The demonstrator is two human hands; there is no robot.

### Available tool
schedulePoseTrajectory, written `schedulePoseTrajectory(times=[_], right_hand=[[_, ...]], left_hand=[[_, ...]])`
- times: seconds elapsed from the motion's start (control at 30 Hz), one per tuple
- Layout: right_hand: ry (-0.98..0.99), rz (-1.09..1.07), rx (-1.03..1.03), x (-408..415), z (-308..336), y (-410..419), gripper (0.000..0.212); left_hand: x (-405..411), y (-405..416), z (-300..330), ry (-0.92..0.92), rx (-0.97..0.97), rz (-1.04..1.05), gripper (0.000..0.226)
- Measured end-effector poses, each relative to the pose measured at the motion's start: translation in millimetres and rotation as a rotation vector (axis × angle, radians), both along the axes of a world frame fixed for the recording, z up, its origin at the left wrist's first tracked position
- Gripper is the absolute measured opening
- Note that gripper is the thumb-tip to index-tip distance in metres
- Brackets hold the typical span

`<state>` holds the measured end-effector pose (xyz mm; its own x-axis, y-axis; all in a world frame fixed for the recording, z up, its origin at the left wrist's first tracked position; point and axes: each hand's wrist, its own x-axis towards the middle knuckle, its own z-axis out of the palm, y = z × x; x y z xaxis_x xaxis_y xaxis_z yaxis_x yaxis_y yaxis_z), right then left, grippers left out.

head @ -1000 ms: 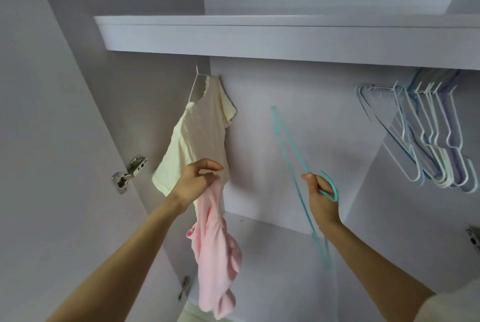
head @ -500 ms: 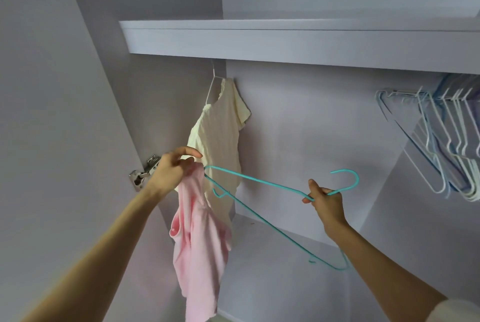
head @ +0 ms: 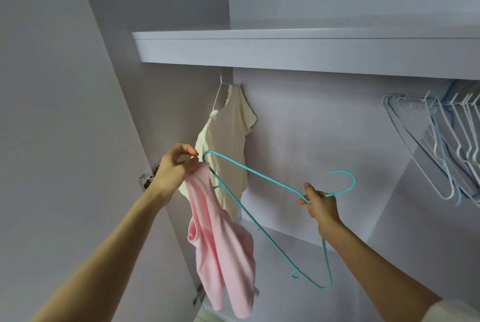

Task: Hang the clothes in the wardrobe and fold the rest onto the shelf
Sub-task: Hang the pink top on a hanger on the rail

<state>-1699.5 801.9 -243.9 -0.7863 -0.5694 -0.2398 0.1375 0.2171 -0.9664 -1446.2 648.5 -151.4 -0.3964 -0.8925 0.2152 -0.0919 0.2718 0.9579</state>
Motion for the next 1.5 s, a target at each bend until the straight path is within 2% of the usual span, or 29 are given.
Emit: schedulePoseTrajectory(times=[0.13,0.23,0.33,0.53,0.77,1.0,1.07,1.13,1.17,1.23,1.33,1.4,1.5], right_hand=[[0.011,-0.018,0.008,-8,-1,9,0.041],[0.087,-0.001,0.019,-8,1,8,0.044],[0.142,0.024,-0.006,-4,8,2,0.046],[0.186,0.026,-0.056,-5,16,2,0.045],[0.246,0.053,-0.053,11,22,-6,0.044],[0.260,0.100,-0.111,40,36,-30,0.044],[0.239,0.083,-0.167,49,43,-38,0.045],[0.246,0.072,-0.196,55,47,-43,0.046],[0.250,0.067,-0.214,57,49,-45,0.047],[0.254,0.058,-0.265,59,54,-47,0.048],[0.234,0.034,-0.385,66,62,-51,0.046],[0.220,0.040,-0.448,72,68,-53,0.042],[0.259,0.071,-0.468,73,70,-52,0.033]], left_hand=[[6,-9,7,0.091,0.046,0.065,0.029],[5,-6,14,0.077,0.044,-0.029,0.029],[-3,0,19,-0.011,0.000,-0.135,0.027],[1,-1,26,0.036,0.012,-0.021,0.025],[-1,14,31,-0.153,-0.032,-0.236,0.024],[-18,45,42,-0.215,-0.134,-0.405,0.020],[-25,52,41,-0.411,-0.343,-0.391,0.026],[-27,54,38,-0.790,-0.698,-0.226,0.034],[-25,54,37,-0.910,-0.833,-0.096,0.037],[-20,52,34,-0.958,-0.993,0.067,0.038],[-21,49,23,-0.993,-1.116,0.073,0.037],[-26,46,19,-1.090,-1.090,0.068,0.034],[-31,42,14,-1.087,-1.052,0.041,0.031]])
